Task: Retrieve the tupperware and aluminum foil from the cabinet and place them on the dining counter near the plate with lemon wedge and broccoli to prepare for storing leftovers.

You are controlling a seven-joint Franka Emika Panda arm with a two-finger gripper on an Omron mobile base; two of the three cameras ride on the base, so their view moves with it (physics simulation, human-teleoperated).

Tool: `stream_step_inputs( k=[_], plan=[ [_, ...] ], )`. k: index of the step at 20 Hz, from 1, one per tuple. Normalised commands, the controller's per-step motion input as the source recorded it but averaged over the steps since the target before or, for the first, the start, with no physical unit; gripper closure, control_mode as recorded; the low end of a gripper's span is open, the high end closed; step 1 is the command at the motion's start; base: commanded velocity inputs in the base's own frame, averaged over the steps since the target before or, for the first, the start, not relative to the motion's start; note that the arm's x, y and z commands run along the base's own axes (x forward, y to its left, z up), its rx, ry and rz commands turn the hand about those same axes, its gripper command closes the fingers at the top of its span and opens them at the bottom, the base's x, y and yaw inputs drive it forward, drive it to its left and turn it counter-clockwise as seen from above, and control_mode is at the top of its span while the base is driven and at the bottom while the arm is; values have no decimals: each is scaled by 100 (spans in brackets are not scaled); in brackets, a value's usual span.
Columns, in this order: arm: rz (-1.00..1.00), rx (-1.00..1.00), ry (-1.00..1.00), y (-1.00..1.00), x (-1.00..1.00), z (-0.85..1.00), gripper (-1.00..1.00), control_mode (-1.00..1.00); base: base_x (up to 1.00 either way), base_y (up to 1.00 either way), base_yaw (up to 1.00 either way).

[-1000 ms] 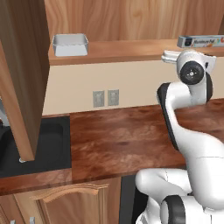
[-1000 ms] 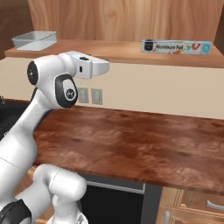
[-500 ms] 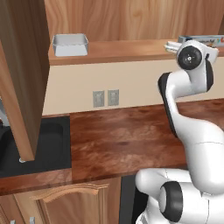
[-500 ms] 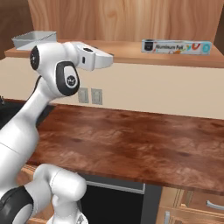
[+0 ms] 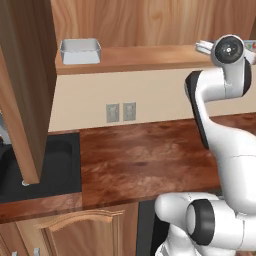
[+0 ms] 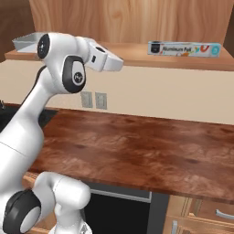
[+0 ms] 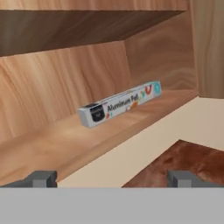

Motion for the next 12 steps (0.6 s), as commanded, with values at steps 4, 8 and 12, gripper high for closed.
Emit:
stream_step_inputs(
  k=[4, 8, 12],
  plan=[
    [0, 2, 7, 0, 7, 1, -100, -100, 0, 0, 0],
    [0, 0, 8, 0, 13, 0, -100, -100, 0, 0, 0],
    [0, 0, 9, 0, 23, -2, -100, -100, 0, 0, 0]
  ],
)
